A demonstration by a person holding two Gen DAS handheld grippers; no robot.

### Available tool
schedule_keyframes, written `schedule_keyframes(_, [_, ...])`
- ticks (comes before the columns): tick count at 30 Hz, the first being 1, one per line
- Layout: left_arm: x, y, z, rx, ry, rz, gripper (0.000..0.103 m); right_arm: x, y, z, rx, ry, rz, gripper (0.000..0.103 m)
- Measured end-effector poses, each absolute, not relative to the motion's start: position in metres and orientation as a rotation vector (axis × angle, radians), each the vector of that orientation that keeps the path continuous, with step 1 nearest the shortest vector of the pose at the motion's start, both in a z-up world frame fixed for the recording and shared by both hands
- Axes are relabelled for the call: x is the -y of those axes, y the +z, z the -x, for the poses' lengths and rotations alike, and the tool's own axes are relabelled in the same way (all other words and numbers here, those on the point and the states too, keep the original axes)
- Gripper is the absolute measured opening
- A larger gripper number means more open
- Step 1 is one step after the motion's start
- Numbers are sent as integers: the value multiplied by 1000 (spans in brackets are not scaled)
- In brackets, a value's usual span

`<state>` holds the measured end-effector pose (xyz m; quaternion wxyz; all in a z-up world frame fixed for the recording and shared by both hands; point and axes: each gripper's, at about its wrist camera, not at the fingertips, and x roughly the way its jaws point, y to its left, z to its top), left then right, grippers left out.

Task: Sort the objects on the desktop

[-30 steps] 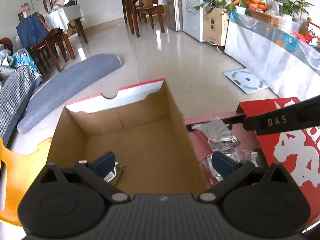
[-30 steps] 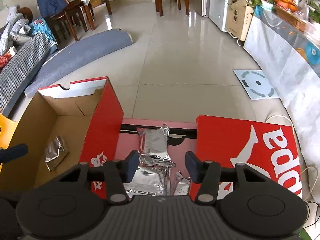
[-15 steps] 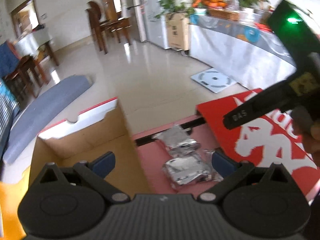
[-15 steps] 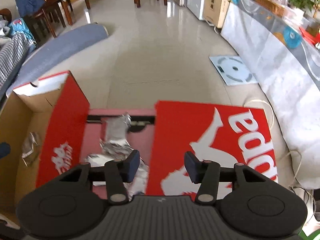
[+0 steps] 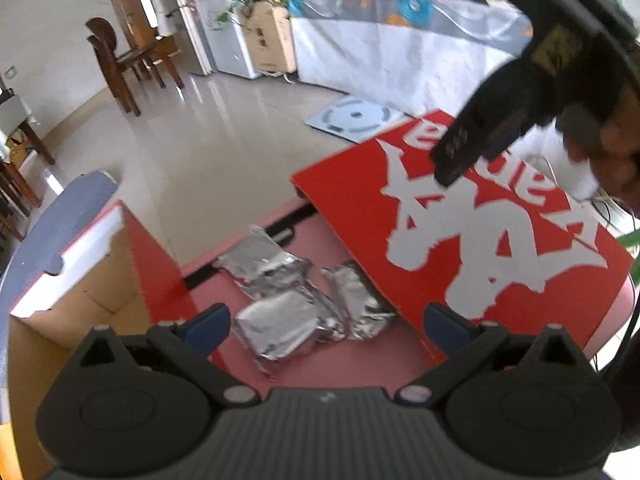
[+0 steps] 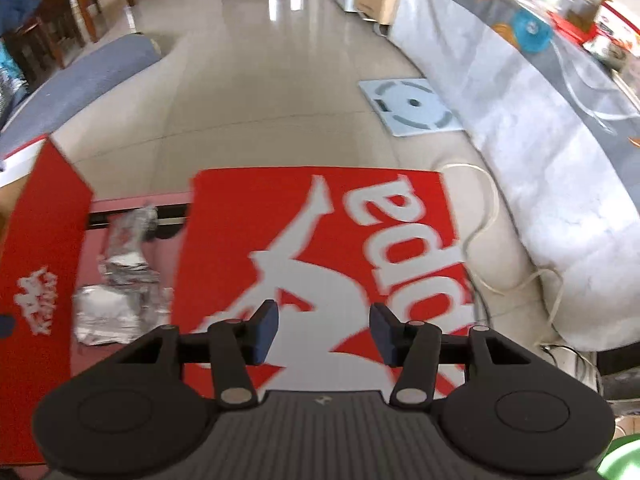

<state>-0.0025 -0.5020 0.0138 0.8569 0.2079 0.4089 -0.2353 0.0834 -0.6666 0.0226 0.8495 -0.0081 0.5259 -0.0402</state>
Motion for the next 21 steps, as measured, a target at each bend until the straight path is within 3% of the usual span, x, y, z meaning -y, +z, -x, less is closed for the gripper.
schedule_keyframes(6, [508, -7, 2, -902, -499, -431, 103, 687, 17, -83, -1134, -114, -73, 51])
schedule_keyframes(10, [513, -16, 1, -903, -494, -455, 103, 658, 8, -87, -1170, -41, 15, 52])
schedule_keyframes(12, [513, -19, 0, -909, -499, -450, 103, 644, 6, -88, -1168, -20, 77, 67])
schedule_keyframes(13, [513, -21, 0, -913, -502, -446, 103, 637, 4, -89, -1165, -6, 104, 70])
schedule_keyframes(21, [515, -35, -5, -940, -490, -425, 103, 626, 4, -97, -1116, 60, 197, 70])
